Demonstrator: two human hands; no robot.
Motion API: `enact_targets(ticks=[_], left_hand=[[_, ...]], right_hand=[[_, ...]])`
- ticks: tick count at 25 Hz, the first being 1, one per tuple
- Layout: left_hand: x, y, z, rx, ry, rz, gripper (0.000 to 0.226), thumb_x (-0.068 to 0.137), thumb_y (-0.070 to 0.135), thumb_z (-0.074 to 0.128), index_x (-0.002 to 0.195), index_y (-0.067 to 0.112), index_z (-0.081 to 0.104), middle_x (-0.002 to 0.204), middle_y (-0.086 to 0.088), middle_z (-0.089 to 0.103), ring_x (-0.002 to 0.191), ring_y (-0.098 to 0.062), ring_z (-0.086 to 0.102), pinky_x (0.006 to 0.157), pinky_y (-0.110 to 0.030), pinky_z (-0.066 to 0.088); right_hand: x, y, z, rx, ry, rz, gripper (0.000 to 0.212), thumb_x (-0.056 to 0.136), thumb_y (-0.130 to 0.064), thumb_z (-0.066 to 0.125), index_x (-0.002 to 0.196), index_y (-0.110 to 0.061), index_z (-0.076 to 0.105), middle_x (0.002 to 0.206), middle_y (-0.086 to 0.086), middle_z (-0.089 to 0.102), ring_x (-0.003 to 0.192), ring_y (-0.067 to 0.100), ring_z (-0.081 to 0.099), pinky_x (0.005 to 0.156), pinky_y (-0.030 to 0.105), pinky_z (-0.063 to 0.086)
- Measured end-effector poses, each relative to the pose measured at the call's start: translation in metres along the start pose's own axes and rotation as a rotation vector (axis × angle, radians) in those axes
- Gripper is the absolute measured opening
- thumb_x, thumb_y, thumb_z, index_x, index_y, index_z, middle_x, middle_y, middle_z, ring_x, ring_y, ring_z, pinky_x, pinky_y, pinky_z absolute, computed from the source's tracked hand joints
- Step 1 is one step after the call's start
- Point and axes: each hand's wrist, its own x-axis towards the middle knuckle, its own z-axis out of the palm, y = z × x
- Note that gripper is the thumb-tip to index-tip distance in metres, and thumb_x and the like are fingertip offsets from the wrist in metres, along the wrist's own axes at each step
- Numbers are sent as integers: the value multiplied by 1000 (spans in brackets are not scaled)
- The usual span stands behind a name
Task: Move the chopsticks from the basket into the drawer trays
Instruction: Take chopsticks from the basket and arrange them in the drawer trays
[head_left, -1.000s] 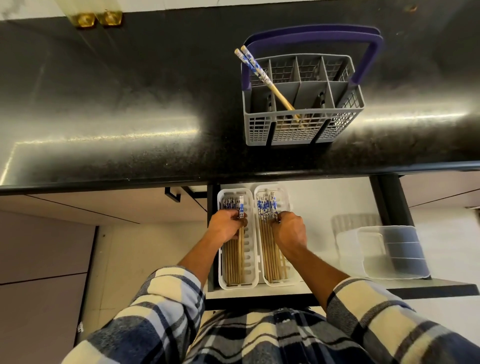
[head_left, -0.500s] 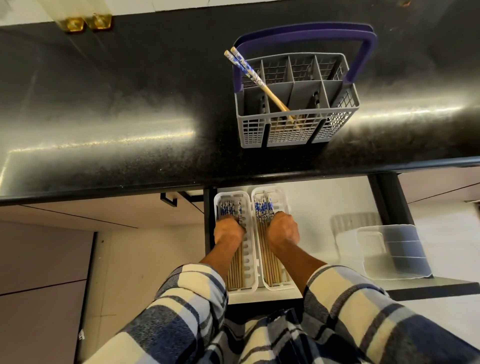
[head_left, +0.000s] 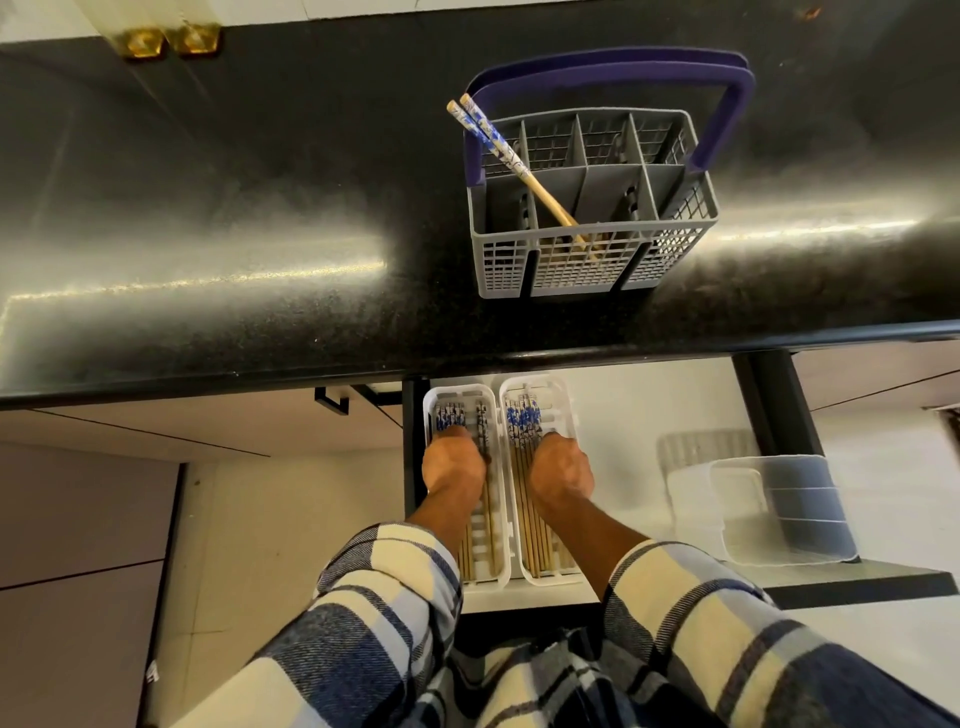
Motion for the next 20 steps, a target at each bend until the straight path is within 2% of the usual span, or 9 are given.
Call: enact_targets(ticks=[3, 6, 9, 13, 20], left_hand=[[-3, 0, 0, -23, 7, 14, 17, 95, 19, 58, 108, 8, 62, 101, -10, 67, 81, -20, 64, 70, -30, 56], [-6, 0, 2, -2, 5, 57, 15, 97, 15, 54, 108, 9, 62, 105, -9, 68, 90, -21, 66, 74, -30, 54], [-8, -1, 1, 29, 4, 74, 17, 99, 16, 51, 111, 9, 61, 107, -9, 68, 93, -21, 66, 70, -27, 47], [-11, -3, -1, 52, 9, 96, 18, 99, 15, 50, 113, 9, 60, 110, -10, 68, 100, -23, 67, 78, -29, 52], [-17, -5, 5, 42, 26, 108, 17, 98, 15, 52, 111, 9, 61, 107, -10, 69, 97, -23, 68, 80, -32, 54]], right_hand=[[-2, 2, 0, -37, -2, -50, 21, 98, -13, 56, 116, -5, 61, 112, 11, 69, 100, 24, 69, 86, 31, 56], [-5, 4, 1, -57, 2, -97, 21, 99, -12, 51, 118, -6, 58, 110, 11, 69, 100, 25, 69, 84, 33, 56], [-6, 4, 2, -44, 6, -106, 21, 101, -15, 47, 120, -7, 53, 109, 12, 69, 99, 27, 69, 83, 35, 57], [-7, 5, 2, -18, 17, -92, 21, 102, -17, 45, 121, -8, 49, 111, 11, 68, 101, 27, 68, 85, 35, 55], [-7, 7, 7, -59, -18, -106, 19, 100, -12, 51, 114, -7, 62, 108, 11, 70, 98, 25, 69, 83, 33, 56]])
